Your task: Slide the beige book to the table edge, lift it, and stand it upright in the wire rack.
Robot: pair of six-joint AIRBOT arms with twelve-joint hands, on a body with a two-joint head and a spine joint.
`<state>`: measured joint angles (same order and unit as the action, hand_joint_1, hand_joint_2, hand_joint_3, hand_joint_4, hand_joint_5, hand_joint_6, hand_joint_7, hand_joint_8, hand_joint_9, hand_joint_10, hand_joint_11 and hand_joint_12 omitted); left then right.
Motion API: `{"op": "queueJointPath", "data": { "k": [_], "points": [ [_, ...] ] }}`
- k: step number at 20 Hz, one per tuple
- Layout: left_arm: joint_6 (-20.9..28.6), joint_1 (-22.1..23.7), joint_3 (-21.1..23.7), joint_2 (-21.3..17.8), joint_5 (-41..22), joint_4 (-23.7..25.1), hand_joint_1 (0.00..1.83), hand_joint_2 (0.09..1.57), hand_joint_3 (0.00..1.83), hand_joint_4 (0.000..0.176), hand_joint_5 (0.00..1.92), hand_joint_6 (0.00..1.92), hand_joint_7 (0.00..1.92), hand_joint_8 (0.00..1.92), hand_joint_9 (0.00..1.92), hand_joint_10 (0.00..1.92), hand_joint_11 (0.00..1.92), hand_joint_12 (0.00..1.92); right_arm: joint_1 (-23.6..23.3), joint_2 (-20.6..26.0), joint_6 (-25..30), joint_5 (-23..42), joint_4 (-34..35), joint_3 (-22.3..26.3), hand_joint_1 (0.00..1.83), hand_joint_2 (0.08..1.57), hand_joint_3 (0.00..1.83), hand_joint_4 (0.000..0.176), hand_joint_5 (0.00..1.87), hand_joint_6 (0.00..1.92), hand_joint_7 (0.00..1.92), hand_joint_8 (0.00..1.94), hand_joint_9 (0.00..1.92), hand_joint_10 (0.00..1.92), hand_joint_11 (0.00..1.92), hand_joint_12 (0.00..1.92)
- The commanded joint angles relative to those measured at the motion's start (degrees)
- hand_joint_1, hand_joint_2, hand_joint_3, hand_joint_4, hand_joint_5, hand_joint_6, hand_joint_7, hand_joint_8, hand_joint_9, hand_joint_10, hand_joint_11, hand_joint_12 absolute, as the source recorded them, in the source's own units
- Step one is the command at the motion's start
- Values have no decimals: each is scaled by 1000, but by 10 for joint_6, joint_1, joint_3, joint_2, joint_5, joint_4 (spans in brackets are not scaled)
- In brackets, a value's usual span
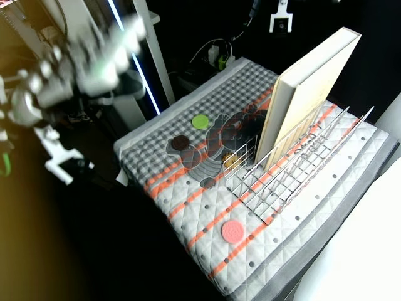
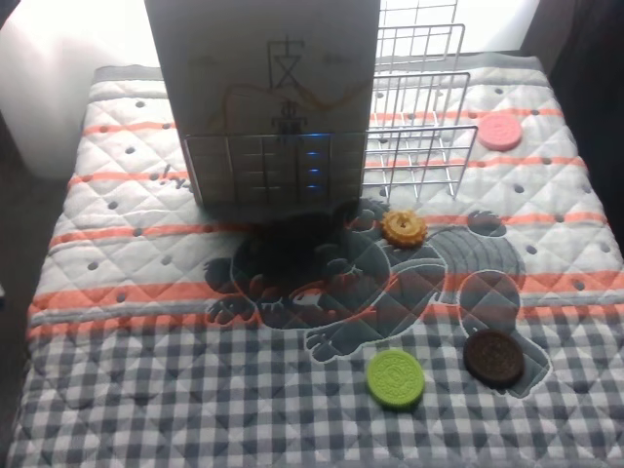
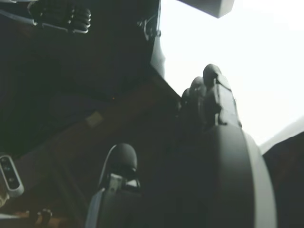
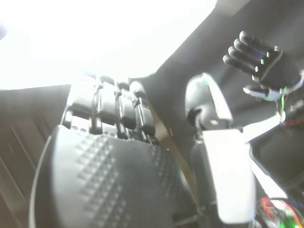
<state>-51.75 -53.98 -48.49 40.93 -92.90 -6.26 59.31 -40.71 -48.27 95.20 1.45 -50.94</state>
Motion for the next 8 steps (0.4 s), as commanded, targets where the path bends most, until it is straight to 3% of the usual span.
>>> {"op": "queueJointPath", "data": {
  "k": [1,2,3,4,5,6,7,8],
  "points": [
    [7,1,4,-10,-64,-15,672,1288,0,0,834,1098,781,43,777,77,426,1161,-5,9,0,59,20,5,1136,1122,0,0,479,160,572,6,584,19,453,356],
    [24,-16,11,-12,-64,-23,881,1353,11,0,609,1532,857,88,746,45,238,1006,-7,15,9,59,23,16,1158,1119,0,0,605,79,681,16,691,27,447,698],
    [50,-27,13,-12,-64,-28,656,1490,8,11,388,1843,757,51,705,22,142,857,-12,11,24,59,29,17,1083,1187,0,0,811,943,896,8,868,33,565,720],
    [74,-31,15,-12,-64,-36,648,1497,4,42,373,1868,818,123,812,126,276,834,-30,7,36,59,30,19,1088,1183,0,0,847,1121,1054,17,1069,54,704,732],
    [78,-31,20,-12,-64,-45,654,1473,0,87,400,1831,807,354,763,511,272,1052,-42,8,35,59,43,26,1083,1161,0,0,884,1114,1114,11,1147,36,706,656],
    [80,-30,22,-5,-64,-51,356,1475,0,0,451,1361,762,832,726,922,323,1398,-51,8,36,59,57,31,995,1183,0,68,845,1184,1235,34,1227,48,688,763],
    [90,-30,18,10,-64,-61,302,1433,0,0,541,1274,701,1222,661,1413,389,1756,-59,-1,36,59,63,33,956,1202,0,118,815,1237,1318,58,1318,92,795,1048],
    [109,-26,11,23,-64,-67,244,1453,4,0,558,1231,686,1393,665,1664,545,1888,-61,-15,36,59,69,33,640,1255,2,39,779,949,1326,70,1309,118,772,1137]
  ]
}}
